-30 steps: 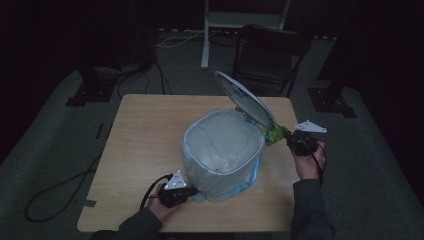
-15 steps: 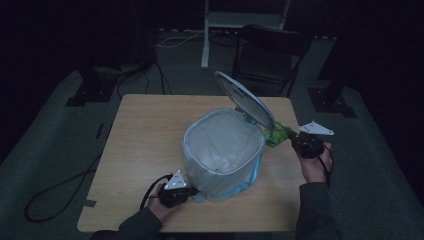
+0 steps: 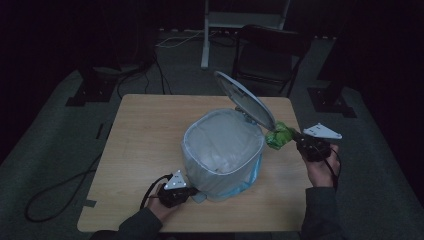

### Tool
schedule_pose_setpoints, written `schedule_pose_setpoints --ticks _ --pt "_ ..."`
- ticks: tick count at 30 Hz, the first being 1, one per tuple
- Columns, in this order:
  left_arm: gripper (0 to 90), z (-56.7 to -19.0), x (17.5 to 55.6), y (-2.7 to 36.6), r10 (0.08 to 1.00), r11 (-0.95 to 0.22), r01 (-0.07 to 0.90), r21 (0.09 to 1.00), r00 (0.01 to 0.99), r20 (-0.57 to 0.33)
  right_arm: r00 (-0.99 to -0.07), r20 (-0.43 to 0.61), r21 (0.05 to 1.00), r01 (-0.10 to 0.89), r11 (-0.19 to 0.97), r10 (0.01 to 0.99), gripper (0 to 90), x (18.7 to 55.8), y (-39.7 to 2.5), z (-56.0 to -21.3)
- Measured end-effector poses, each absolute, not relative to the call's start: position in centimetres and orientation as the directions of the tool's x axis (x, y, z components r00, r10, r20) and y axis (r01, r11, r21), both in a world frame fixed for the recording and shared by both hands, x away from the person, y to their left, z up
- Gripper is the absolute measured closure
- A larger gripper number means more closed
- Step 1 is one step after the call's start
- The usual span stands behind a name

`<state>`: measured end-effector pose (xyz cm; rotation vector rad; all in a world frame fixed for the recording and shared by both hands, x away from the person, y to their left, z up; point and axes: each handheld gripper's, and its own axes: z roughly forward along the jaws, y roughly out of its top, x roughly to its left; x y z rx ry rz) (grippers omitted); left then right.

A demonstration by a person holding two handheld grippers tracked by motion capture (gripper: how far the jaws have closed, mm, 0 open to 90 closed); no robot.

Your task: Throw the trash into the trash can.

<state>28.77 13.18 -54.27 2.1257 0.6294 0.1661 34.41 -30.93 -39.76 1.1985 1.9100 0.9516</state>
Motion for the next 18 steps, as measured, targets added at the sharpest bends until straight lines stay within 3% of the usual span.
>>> schedule_pose_setpoints --ticks 18 --pt "90.0 -54.3 28.8 13.2 0.494 -0.478 0.377 0.793 0.862 -0.112 -0.355 -0.177 0.860 0.398 0.320 0.918 87.3 32.4 -31.8 -38.2"
